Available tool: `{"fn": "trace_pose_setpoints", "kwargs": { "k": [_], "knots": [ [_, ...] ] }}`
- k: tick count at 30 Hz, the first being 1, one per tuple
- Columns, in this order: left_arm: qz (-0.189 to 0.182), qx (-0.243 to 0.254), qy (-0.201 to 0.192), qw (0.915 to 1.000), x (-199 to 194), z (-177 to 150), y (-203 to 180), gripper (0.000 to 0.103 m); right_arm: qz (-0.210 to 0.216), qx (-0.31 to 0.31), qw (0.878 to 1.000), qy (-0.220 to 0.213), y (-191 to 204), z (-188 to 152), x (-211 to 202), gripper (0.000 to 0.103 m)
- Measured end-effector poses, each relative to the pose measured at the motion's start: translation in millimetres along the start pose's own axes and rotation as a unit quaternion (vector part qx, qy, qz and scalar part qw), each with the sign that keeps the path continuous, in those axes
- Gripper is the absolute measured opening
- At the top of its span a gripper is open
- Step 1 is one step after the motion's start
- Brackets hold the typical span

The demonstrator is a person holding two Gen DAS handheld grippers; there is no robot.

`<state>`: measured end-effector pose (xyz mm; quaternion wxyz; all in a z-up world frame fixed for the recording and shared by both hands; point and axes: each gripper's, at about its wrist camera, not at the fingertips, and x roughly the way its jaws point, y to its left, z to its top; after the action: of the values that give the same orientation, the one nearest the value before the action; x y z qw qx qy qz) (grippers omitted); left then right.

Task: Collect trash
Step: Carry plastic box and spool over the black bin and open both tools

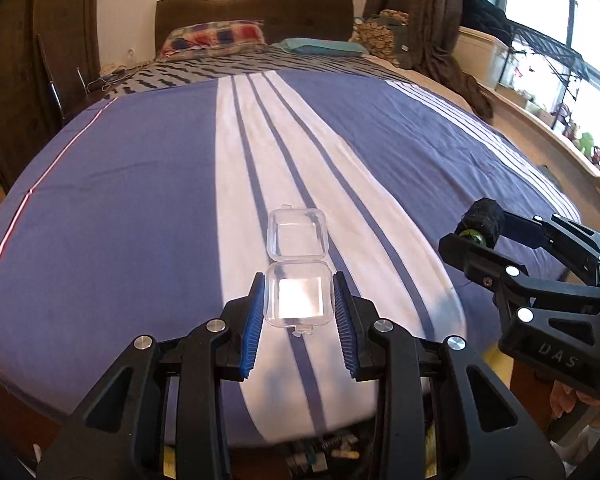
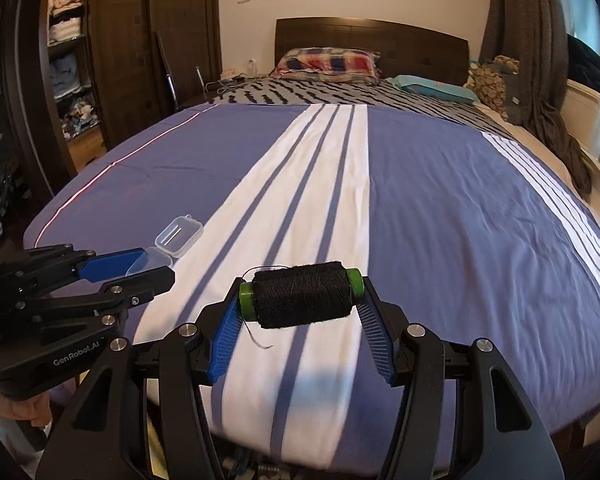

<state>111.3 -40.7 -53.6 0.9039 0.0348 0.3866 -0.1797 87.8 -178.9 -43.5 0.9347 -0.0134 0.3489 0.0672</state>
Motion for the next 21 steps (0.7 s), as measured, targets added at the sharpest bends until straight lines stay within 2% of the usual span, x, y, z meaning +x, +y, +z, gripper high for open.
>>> {"fn": "trace_pose_setpoints", "kwargs": {
  "k": [7,12,16,21],
  "knots": [
    [0.003,-0.007,0.002,1.0,-25,-48,-9,0.032,-0.013,0.022,1.0,-0.016,3,-50,-35,0.057],
    [0.008,-0.019,0.003,0.9998,-37,-81,-12,0.032,-0.009,0.035,0.999,-0.014,14,-81,-43,0.057],
    [0.011,-0.026,0.018,0.9994,-32,-114,-12,0.032,-0.002,0.032,0.999,0.008,24,-104,-37,0.057],
    [0.01,-0.035,0.055,0.9979,-14,-154,-7,0.032,0.002,0.03,0.998,0.054,29,-136,-20,0.057]
  ]
}}
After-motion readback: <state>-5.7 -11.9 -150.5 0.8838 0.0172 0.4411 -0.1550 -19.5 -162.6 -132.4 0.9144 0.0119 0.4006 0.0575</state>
